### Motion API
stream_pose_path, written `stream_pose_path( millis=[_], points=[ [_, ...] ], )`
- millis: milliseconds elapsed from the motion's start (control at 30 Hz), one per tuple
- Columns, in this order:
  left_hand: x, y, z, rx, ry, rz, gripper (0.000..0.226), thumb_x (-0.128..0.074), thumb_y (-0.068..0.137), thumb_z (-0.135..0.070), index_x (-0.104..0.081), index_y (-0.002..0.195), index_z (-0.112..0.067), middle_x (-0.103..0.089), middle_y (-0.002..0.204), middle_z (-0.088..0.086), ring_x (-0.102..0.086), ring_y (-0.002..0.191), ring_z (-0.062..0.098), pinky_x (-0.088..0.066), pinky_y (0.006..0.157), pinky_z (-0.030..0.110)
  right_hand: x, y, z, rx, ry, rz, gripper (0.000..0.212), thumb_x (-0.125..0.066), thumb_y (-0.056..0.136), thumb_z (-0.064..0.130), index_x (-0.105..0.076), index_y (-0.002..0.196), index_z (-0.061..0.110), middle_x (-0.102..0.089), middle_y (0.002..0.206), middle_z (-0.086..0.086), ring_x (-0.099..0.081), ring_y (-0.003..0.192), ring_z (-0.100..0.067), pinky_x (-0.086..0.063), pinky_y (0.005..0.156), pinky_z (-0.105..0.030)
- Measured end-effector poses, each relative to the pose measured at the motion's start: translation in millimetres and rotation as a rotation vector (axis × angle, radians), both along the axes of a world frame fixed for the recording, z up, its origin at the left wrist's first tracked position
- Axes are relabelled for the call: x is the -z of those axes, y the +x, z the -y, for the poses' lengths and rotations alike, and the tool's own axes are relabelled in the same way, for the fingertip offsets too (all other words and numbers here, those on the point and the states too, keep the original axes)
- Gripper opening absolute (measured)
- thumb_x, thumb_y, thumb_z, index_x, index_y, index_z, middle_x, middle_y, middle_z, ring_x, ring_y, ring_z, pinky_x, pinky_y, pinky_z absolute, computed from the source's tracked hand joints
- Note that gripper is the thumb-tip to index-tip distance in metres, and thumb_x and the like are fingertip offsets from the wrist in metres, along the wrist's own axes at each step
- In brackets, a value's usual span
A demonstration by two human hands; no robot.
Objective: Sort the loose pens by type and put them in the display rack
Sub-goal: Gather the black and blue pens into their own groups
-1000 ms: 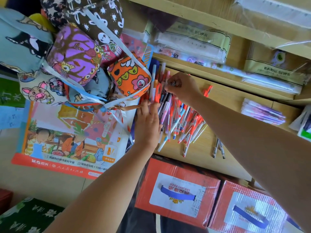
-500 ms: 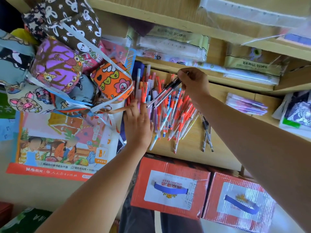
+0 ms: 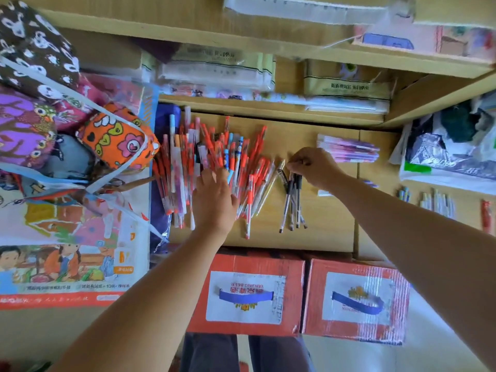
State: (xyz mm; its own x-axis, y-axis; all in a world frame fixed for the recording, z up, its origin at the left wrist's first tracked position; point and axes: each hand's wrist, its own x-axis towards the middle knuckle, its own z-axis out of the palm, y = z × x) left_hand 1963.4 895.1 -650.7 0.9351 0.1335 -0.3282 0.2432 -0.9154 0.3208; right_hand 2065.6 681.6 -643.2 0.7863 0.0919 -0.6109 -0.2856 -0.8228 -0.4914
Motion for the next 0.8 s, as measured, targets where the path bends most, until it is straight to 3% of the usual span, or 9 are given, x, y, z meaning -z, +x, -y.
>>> stream_pose_path(
  millis=[133, 333, 433, 533, 633, 800],
  points=[
    [2.2, -2.6, -2.1, -0.01, -0.017, 0.034, 0.045, -0.067, 0.082, -0.012, -0.049, 0.123, -0.011, -0.047, 0.121, 0.016, -0.052, 0.107, 0.031, -0.052, 0.079, 0.04, 11.7, -11.1, -0.7, 0.066, -0.041, 0.097, 0.015, -0.069, 0.085, 0.019, -0.068, 0.097, 0.011, -0.062, 0.091, -0.005, -0.052, 0.081, -0.016, -0.03, 0.054, -0.013],
    [6.1, -9.5, -8.7, -0.029, -0.07, 0.102, 0.044, -0.071, 0.078, -0.01, -0.048, 0.116, -0.008, -0.05, 0.11, 0.013, -0.057, 0.088, 0.024, -0.05, 0.065, 0.031, 18.7, -19.2, -3.1, 0.127, -0.066, 0.15, 0.02, -0.072, 0.08, 0.016, -0.064, 0.098, 0.016, -0.054, 0.108, -0.005, -0.049, 0.09, -0.014, -0.033, 0.071, -0.022],
    [6.8, -9.3, -15.7, -0.077, -0.046, 0.105, 0.045, -0.071, 0.078, -0.012, -0.05, 0.117, -0.003, -0.054, 0.11, 0.015, -0.06, 0.088, 0.028, -0.051, 0.067, 0.034, 19.1, -16.5, -7.6, 0.131, -0.093, 0.18, 0.024, -0.071, 0.081, 0.018, -0.063, 0.103, 0.015, -0.053, 0.112, -0.006, -0.051, 0.091, -0.015, -0.035, 0.071, -0.023],
    [4.7, -7.0, -25.9, -0.112, -0.029, 0.1, 0.042, -0.068, 0.082, -0.013, -0.053, 0.119, 0.0, -0.057, 0.111, 0.018, -0.061, 0.091, 0.033, -0.051, 0.07, 0.039, 15.4, -8.4, -25.6, 0.118, -0.053, 0.236, 0.022, -0.069, 0.084, 0.021, -0.062, 0.104, 0.015, -0.059, 0.103, -0.004, -0.057, 0.084, -0.016, -0.038, 0.065, -0.02],
    [1.1, -4.0, -35.5, -0.131, -0.059, 0.056, 0.036, -0.059, 0.089, -0.015, -0.053, 0.123, -0.005, -0.059, 0.113, 0.015, -0.062, 0.091, 0.032, -0.045, 0.066, 0.035, 8.5, -4.3, -61.3, 0.025, 0.103, 0.238, 0.017, -0.066, 0.088, 0.021, -0.062, 0.103, 0.017, -0.064, 0.085, 0.004, -0.058, 0.066, -0.006, -0.038, 0.05, -0.009],
    [5.9, 1.2, -44.9, -0.141, -0.068, -0.011, 0.035, -0.05, 0.092, -0.017, -0.049, 0.128, -0.018, -0.062, 0.102, 0.008, -0.061, 0.093, 0.03, -0.042, 0.064, 0.034, 12.0, -10.4, -128.1, -0.281, 0.23, 0.235, 0.038, -0.062, 0.089, 0.017, -0.057, 0.126, 0.021, -0.062, 0.104, -0.006, -0.055, 0.078, -0.014, -0.048, 0.074, -0.026]
  ],
)
